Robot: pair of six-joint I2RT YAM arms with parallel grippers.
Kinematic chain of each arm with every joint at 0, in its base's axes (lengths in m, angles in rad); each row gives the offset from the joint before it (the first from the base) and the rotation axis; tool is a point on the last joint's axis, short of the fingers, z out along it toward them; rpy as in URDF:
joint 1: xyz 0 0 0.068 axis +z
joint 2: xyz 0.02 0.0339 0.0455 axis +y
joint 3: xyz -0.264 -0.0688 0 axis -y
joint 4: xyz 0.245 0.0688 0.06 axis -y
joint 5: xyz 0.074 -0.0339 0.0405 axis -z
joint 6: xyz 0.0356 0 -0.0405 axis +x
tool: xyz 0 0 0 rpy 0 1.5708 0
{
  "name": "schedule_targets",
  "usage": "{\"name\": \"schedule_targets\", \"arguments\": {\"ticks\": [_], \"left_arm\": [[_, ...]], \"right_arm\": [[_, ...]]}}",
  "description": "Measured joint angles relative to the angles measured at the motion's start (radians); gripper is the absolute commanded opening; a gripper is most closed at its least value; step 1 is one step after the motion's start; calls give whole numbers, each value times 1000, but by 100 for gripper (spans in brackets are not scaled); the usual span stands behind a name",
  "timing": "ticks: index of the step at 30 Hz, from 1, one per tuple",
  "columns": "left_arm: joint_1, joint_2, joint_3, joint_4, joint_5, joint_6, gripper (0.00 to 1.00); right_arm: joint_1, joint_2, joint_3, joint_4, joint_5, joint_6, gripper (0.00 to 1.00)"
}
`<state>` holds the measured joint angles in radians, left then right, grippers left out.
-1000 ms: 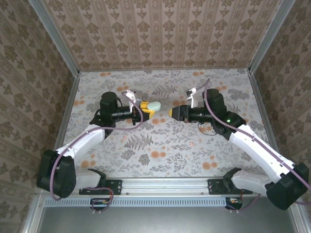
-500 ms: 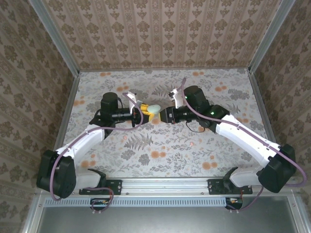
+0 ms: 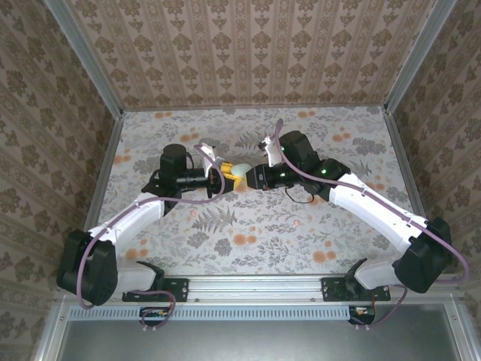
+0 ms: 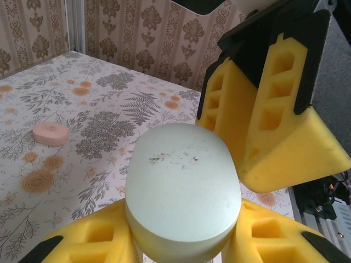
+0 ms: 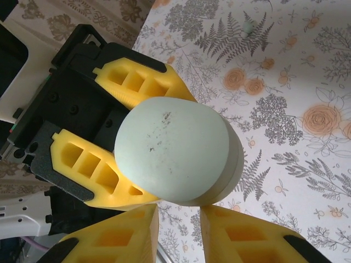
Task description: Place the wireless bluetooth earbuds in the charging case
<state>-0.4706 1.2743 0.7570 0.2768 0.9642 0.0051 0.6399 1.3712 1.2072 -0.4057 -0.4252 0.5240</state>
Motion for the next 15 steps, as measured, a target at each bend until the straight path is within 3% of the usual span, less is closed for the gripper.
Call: {"name": "schedule_targets", "arguments": {"ticks": [15], "left_arm": [[-21, 3, 4, -8, -51, 23, 16]], "right_arm": [[-22, 24, 39, -50, 0, 60, 27]]}}
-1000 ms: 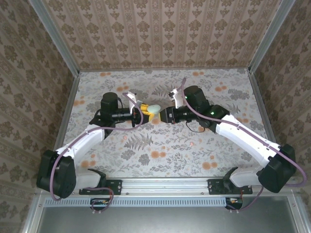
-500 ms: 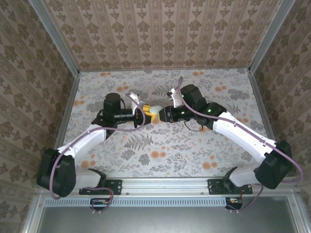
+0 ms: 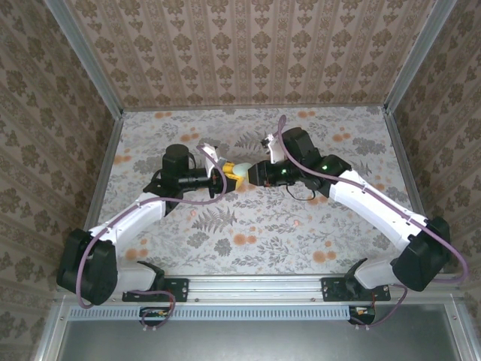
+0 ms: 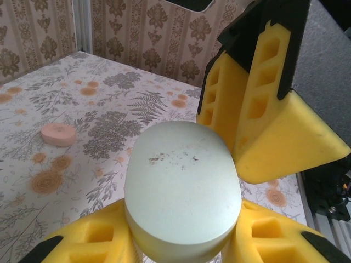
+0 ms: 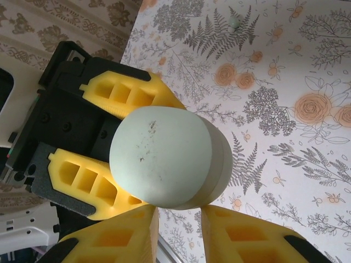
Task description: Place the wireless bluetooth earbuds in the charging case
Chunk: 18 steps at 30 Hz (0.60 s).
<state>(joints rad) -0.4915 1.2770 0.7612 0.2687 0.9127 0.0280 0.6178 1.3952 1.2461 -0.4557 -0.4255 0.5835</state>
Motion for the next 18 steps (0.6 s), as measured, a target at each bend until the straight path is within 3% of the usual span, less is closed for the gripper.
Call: {"name": "schedule_targets", "arguments": {"ticks": [18], "left_arm": [[-7, 6, 21, -92, -51, 75, 15]], "right_arm": [[-15, 46, 62, -66, -4, 31, 26]]}}
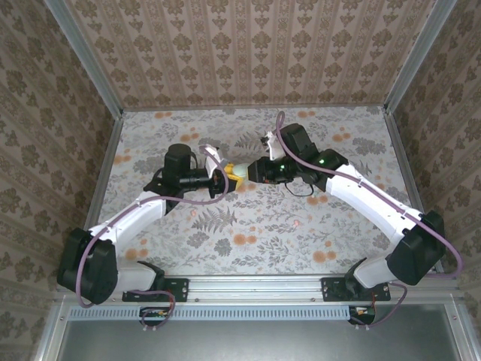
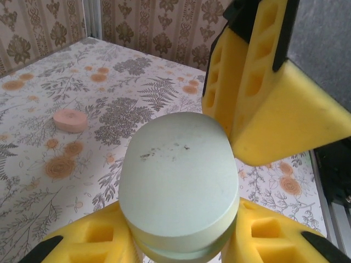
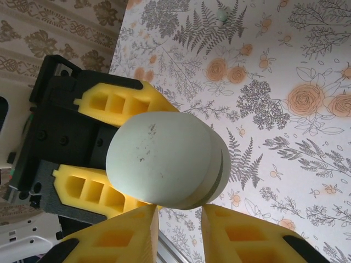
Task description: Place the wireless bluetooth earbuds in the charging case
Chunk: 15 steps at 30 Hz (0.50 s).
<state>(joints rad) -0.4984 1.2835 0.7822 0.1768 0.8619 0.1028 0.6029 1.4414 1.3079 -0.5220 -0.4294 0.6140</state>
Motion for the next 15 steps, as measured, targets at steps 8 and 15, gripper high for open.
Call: {"name": "schedule_targets", "arguments": {"ticks": [8, 15], "left_arm": [[-43, 8, 0, -66, 23, 28, 15], [-42, 8, 0, -67, 23, 29, 14]], "right_arm": [[-22, 5, 22, 43, 8, 13, 27], [-27, 7, 22, 44, 5, 19, 27]]}}
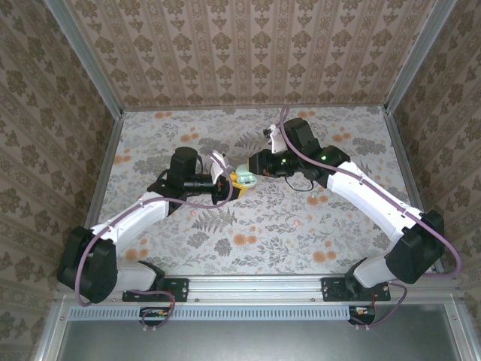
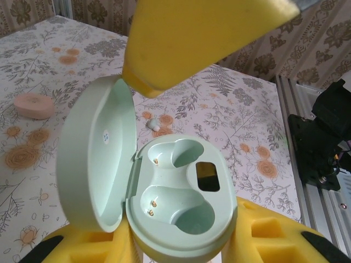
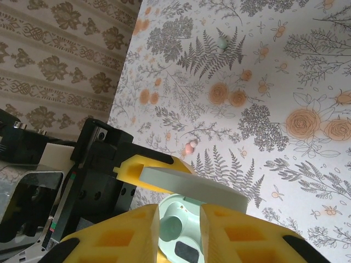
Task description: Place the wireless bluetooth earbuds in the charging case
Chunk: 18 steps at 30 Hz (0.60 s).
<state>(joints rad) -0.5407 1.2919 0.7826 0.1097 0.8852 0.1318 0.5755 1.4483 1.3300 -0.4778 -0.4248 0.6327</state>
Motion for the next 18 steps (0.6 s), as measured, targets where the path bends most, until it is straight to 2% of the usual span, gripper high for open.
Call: {"name": "schedule_targets", "arguments": {"ticks": [5, 12, 18], "left_arm": [[16, 0, -7, 25, 6, -13, 14], [30, 0, -23, 50, 17, -27, 14], [32, -1, -24, 56, 16, -32, 14]], "right_arm": [[-4, -10, -5, 17, -8, 4, 27], [-10, -117, -71, 37, -4, 26, 27], [-9, -112, -83, 63, -6, 37, 27]]}}
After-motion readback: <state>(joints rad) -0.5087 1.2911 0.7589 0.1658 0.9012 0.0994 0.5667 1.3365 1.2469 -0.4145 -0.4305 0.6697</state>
